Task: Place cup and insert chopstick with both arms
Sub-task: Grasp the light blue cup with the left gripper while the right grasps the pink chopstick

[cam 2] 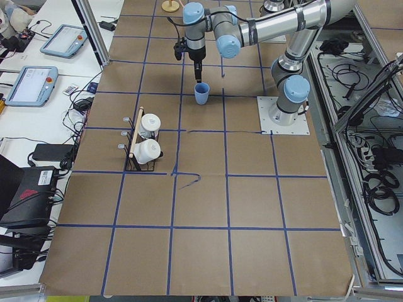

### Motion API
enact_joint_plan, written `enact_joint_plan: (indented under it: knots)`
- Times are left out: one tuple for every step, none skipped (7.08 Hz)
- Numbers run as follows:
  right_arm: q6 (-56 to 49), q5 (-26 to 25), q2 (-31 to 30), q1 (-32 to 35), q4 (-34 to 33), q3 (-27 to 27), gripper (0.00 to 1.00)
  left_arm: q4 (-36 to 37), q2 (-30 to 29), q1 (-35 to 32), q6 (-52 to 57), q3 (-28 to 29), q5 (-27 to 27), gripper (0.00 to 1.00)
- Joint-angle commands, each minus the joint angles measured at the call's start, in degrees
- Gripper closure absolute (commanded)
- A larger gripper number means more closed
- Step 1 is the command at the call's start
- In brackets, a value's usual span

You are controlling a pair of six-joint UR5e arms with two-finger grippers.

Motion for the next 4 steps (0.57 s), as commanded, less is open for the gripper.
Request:
enact_joint_plan:
  knots:
    - [0.5,-1.5,3.4,-0.7,-8.3,2.6,0.0,4.5,-0.6,3.0,1.6,-4.6,-0.2,0.08]
    - [0.7,-2.2,4.0,-2.0,-8.3,2.7,0.13,6.5,-1.6,3.0,0.7,-4.7,-0.3,0.09]
    - [0.7,-2.2,4.6,-2.3,-8.3,2.7,0.29,7.8,-2.3,2.8,-0.2,-5.0,-0.5,0.09]
    - [0.8,-2.1,4.6,-2.3,-8.3,2.7,0.41,7.9,-3.0,2.5,-2.9,-5.1,-0.6,0.09]
